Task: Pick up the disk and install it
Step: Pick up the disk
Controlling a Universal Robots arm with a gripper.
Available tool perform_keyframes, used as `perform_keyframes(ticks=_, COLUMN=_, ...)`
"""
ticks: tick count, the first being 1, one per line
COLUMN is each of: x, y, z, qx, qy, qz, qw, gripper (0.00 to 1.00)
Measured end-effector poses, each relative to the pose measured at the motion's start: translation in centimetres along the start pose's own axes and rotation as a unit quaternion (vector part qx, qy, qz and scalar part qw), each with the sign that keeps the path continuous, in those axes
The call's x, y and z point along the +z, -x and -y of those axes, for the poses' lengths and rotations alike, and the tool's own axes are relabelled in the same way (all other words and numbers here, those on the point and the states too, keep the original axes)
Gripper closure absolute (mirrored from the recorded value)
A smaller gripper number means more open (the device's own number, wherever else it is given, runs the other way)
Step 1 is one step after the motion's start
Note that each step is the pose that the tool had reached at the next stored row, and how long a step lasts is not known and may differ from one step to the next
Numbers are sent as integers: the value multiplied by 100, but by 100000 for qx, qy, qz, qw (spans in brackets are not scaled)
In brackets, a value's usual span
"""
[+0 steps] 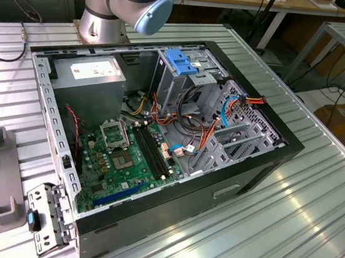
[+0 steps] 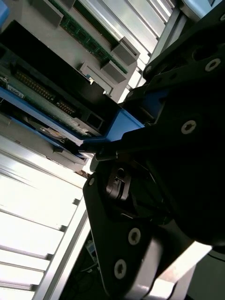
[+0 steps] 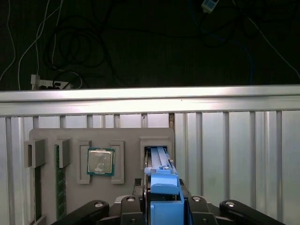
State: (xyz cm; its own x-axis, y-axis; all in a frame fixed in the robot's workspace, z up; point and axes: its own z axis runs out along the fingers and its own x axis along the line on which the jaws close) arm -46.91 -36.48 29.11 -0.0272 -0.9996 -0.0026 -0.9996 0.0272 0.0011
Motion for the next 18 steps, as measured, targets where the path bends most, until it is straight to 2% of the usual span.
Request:
perform_keyframes(ticks=3, x=-7, y=0, z=0, qx=-1, qy=-16, qz=6, qw=100000, gripper=63)
perform_keyframes(ticks=8, x=-154, y=1, z=0, qx=-1, qy=-7, qz=3, qw=100000, gripper=63)
perform_keyframes(ticks=18, x=-511, y=2, z=-1, qx=-7, qy=-3, qz=2, qw=100000, gripper=63)
